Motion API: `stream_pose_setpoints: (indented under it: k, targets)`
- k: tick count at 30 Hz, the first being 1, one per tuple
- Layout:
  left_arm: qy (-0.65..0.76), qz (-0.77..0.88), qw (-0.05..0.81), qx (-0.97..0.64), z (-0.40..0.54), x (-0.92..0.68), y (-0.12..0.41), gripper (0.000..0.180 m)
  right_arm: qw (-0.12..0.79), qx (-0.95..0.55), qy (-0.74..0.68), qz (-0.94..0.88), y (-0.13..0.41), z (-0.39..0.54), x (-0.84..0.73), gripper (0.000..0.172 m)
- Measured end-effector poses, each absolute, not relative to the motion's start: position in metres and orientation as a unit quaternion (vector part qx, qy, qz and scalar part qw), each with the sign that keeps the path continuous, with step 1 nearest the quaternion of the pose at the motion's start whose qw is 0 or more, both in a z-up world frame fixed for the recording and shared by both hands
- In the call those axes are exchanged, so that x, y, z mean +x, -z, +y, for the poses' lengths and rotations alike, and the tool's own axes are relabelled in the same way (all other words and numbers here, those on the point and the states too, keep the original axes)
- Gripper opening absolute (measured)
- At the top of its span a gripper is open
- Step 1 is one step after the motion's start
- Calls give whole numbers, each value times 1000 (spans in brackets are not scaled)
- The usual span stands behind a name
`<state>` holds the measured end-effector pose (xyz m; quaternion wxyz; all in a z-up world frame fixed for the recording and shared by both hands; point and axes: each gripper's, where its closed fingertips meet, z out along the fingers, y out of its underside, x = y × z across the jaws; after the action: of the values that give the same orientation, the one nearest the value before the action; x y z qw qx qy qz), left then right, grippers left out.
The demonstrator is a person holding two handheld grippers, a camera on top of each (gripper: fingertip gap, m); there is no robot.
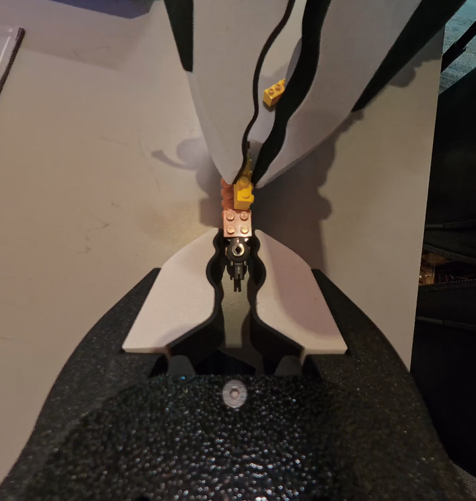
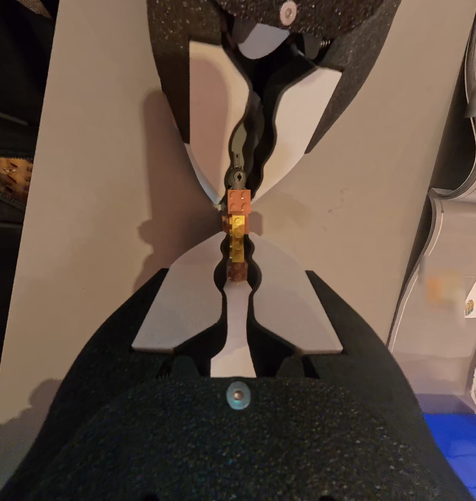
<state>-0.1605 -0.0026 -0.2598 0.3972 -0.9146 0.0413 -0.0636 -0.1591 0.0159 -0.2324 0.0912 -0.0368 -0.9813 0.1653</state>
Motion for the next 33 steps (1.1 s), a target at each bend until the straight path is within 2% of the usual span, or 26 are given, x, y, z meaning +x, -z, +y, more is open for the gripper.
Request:
stream_pose_setpoints:
  k: [19, 33]
  targets:
    - [63, 44, 397, -915, -3, -160, 260, 17, 67, -34, -149, -986, 237, 15, -156, 10]
    - [67, 41, 397, -915, -3, -160, 260, 17, 101, -35, -162, -981, 239, 19, -158, 14]
